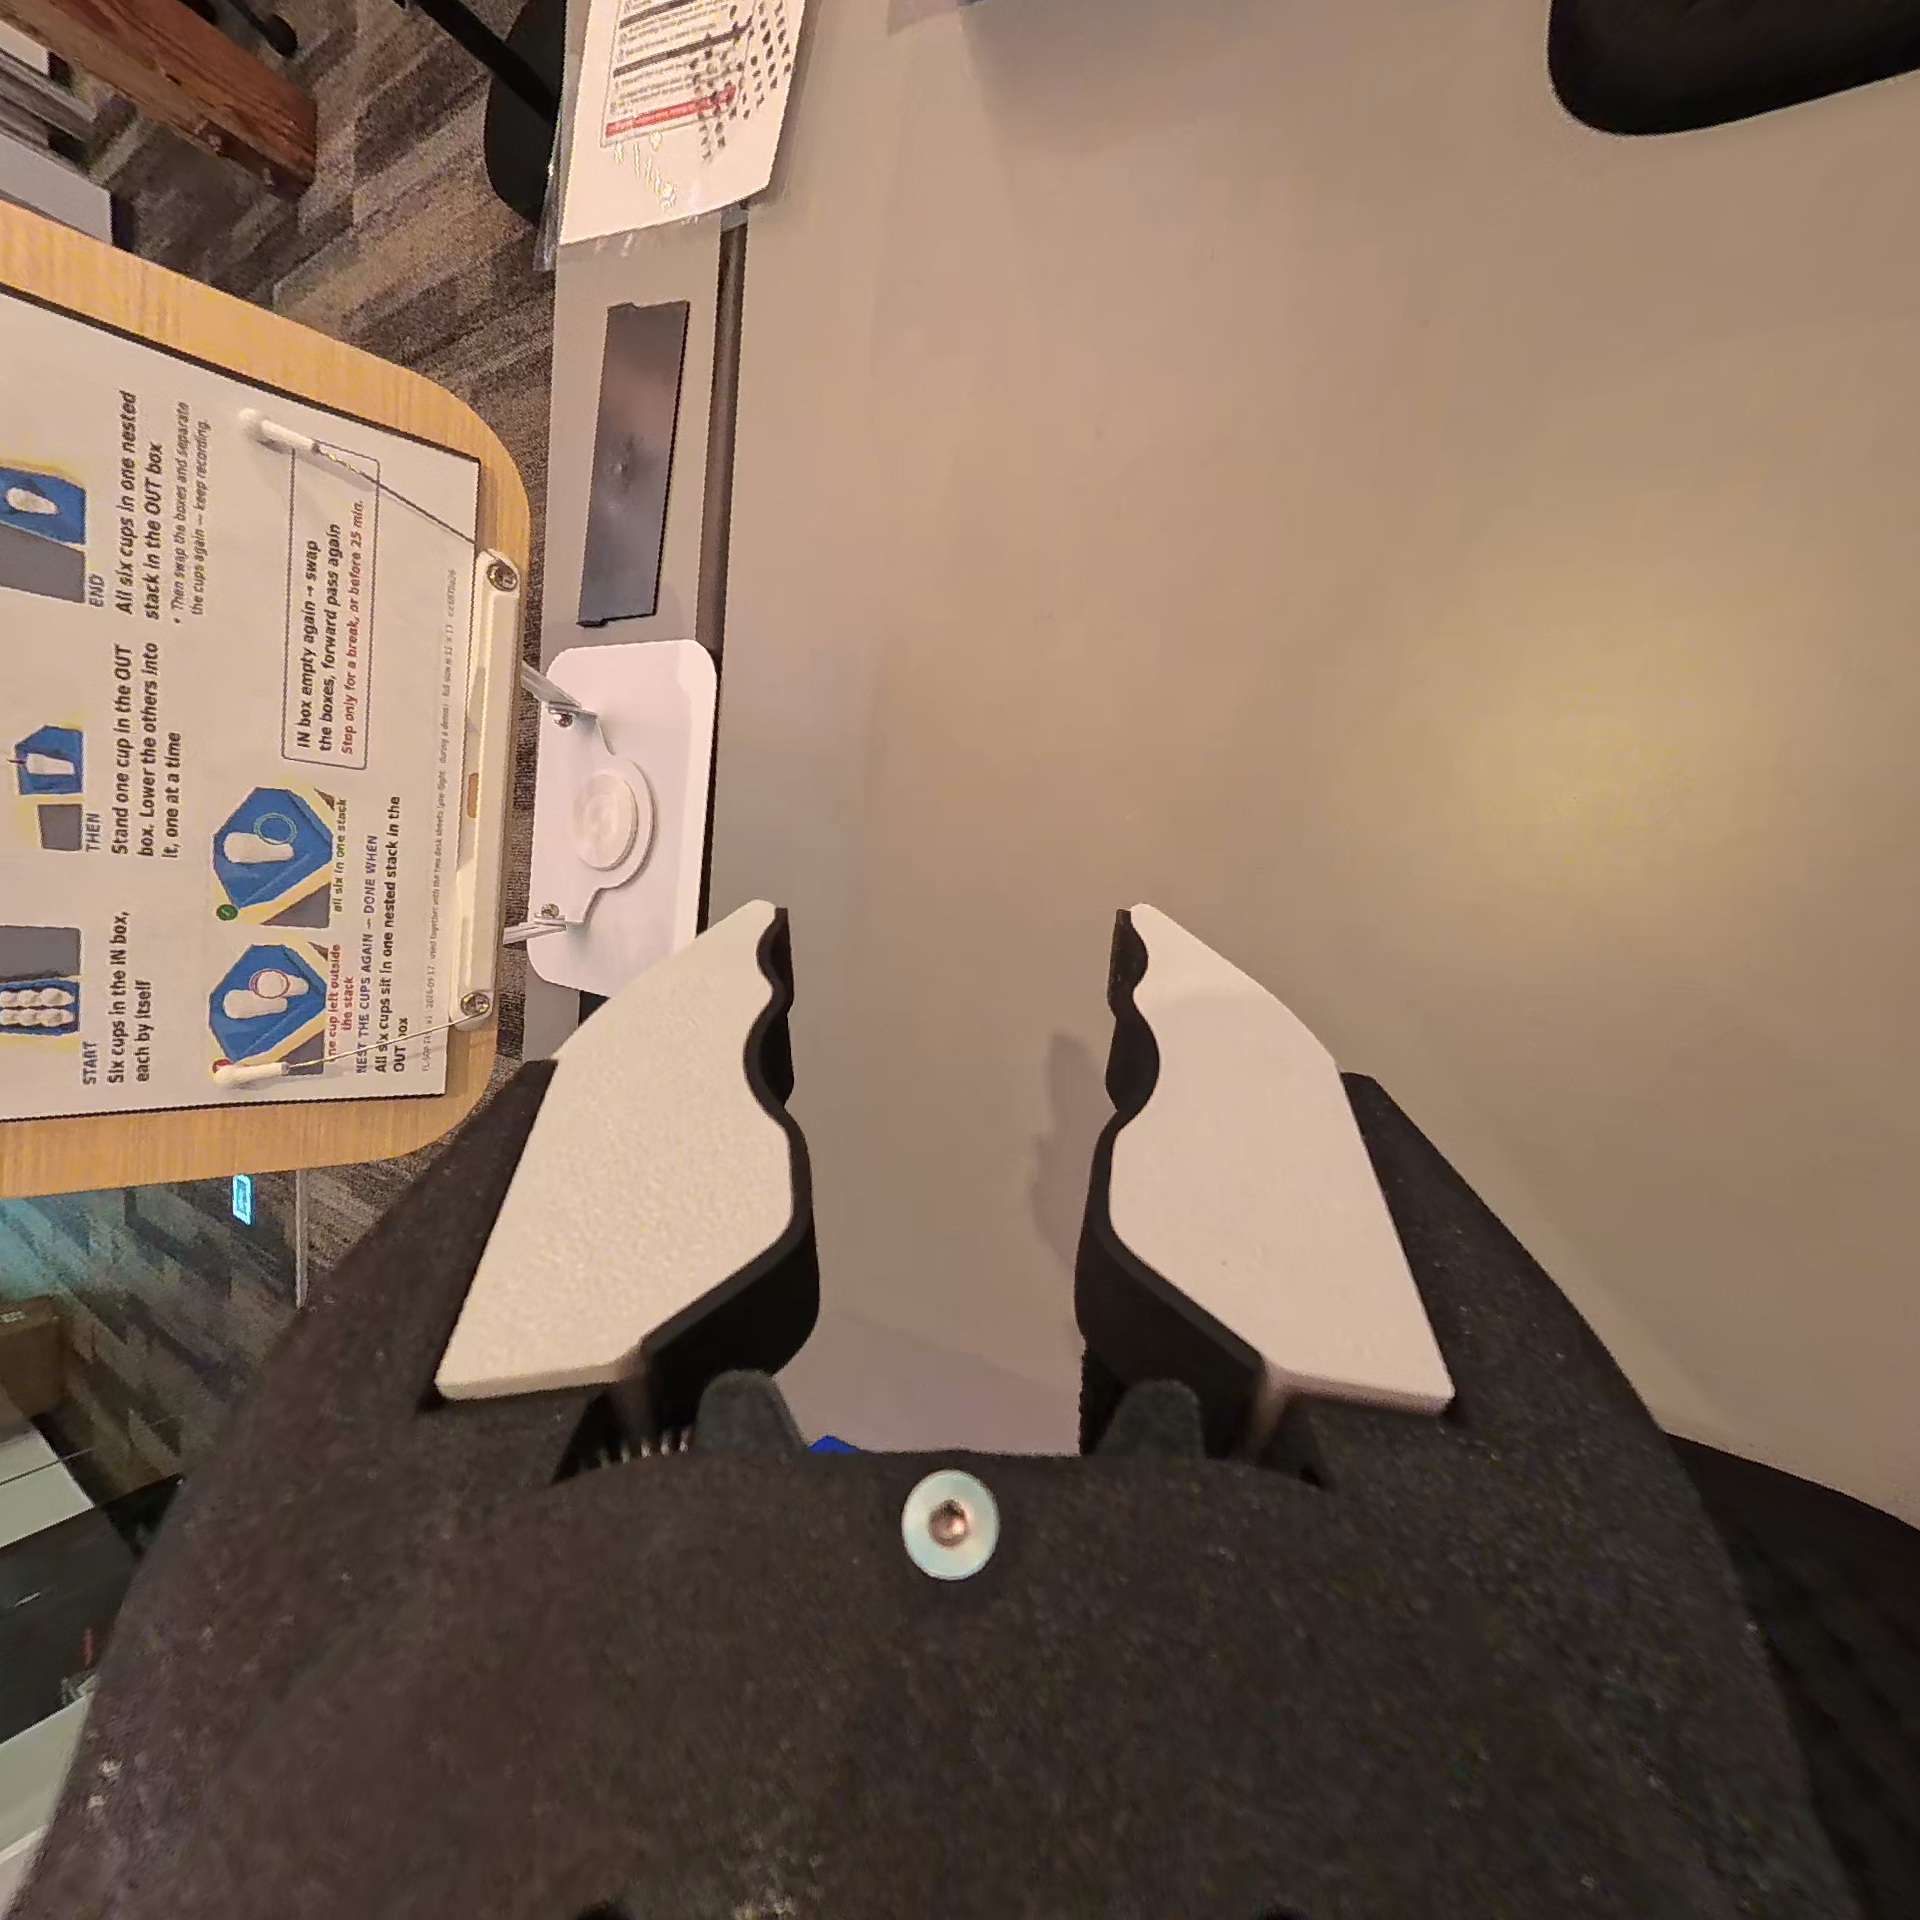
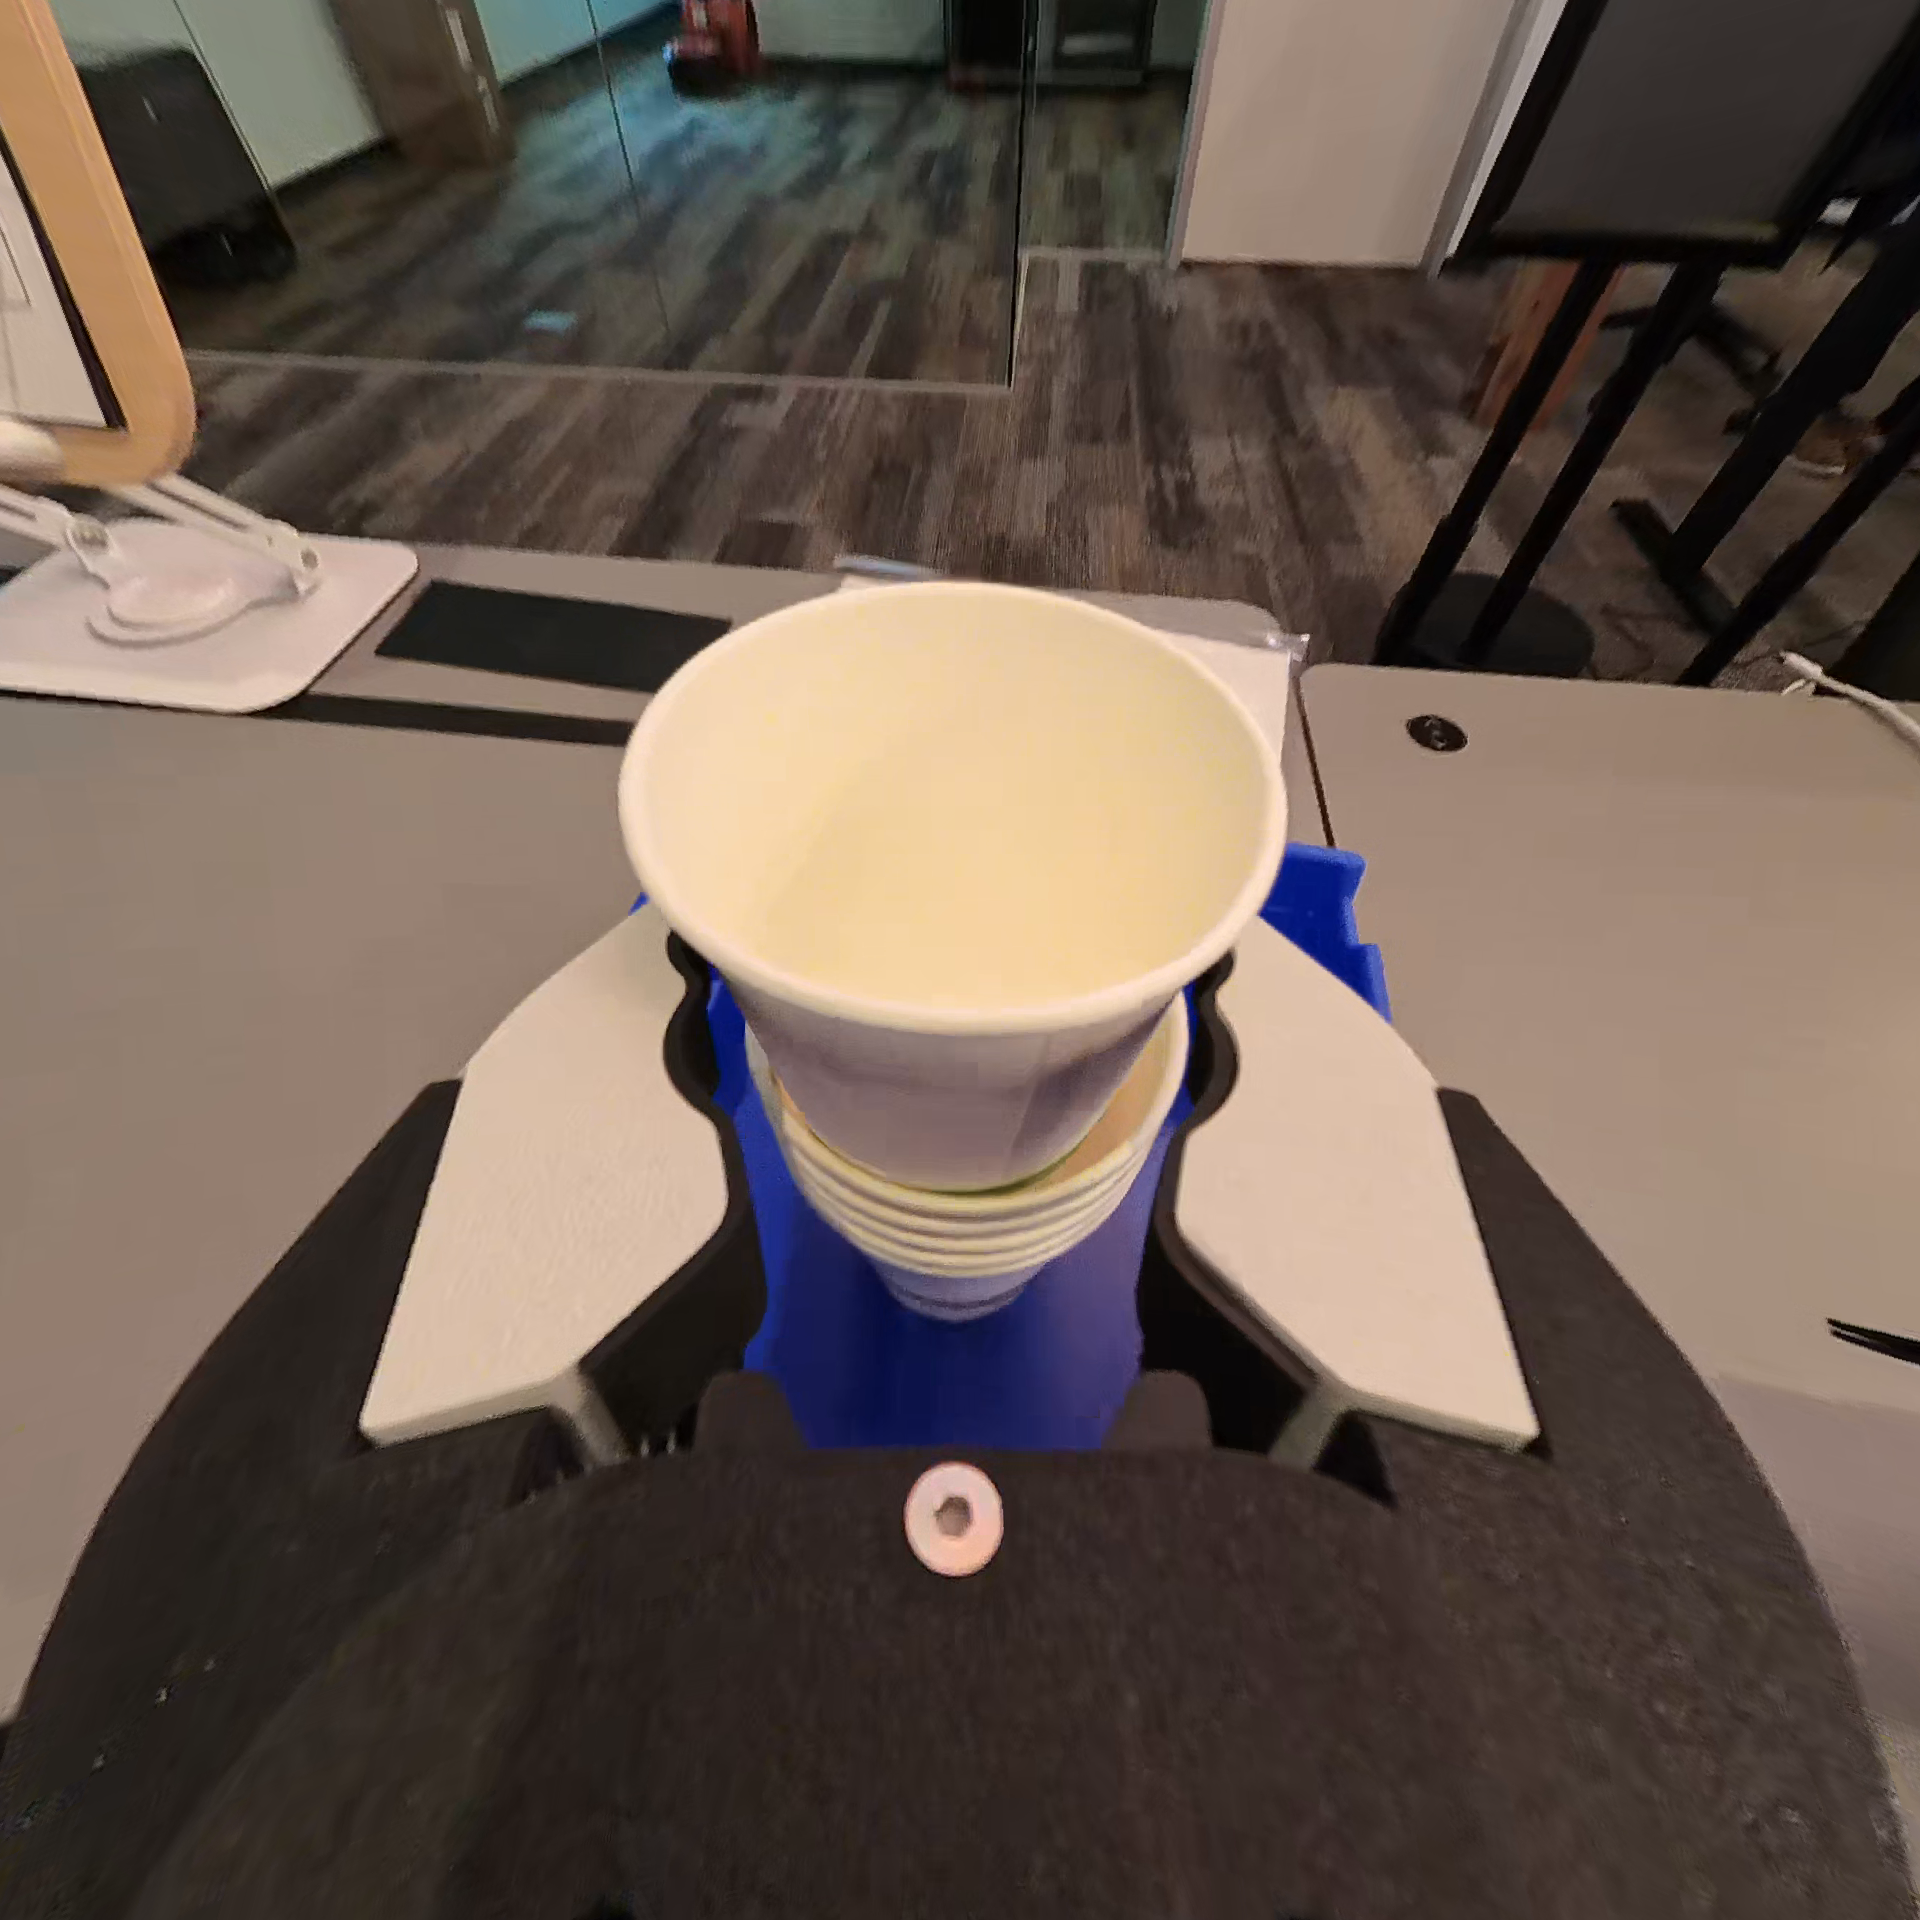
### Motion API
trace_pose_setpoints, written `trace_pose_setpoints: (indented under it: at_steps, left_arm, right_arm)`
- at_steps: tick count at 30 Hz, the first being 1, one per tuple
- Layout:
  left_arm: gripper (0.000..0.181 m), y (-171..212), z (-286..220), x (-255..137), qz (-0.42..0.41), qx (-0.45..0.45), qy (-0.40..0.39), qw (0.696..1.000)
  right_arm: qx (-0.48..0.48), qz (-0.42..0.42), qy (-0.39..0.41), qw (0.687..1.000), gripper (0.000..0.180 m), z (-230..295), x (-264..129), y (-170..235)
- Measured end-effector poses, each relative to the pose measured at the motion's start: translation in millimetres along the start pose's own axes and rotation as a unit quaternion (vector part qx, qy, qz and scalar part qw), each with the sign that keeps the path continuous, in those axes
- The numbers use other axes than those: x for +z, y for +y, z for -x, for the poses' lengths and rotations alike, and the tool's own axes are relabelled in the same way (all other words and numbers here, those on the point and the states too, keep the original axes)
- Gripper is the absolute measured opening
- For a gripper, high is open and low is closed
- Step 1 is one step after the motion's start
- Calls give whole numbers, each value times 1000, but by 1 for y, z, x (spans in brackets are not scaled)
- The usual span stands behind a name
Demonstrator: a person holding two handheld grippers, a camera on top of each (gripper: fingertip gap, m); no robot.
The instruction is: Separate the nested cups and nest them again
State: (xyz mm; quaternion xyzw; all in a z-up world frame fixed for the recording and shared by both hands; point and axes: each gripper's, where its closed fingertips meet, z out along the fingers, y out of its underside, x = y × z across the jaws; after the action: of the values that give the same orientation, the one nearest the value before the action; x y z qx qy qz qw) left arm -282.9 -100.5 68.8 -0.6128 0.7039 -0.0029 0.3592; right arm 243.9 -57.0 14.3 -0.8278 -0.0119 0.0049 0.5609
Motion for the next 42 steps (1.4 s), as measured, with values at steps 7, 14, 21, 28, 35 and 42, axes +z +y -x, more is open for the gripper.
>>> trace_pose_setpoints:
  at_steps: [7, 14, 21, 28, 35, 42]
  left_arm:
    - [58, -3, -2, 0, -2, 3, 3, 1000]
    - [57, -1, -3, -2, -1, 2, 2, 1000]
    - [59, 13, 4, -8, 7, -22, -25, 999]
    - [59, 124, 33, -33, 75, -240, -209, 945]
    - [63, 206, -4, -52, 45, -494, -222, 840]
    - [65, 251, -43, -58, 70, -561, -260, 783]
  right_arm:
    - [-21, 79, 12, 997, 89, 2, -5, 18]
    - [-27, 125, 20, 992, 94, 2, -5, 32]
    - [-41, 172, 17, 984, 96, 2, -42, 47]
    - [89, 135, 102, 982, 78, -69, -91, 80]
    - [173, 219, 52, 959, 50, -72, -80, 143]
    - [237, 222, 41, 945, 6, -74, -78, 149]
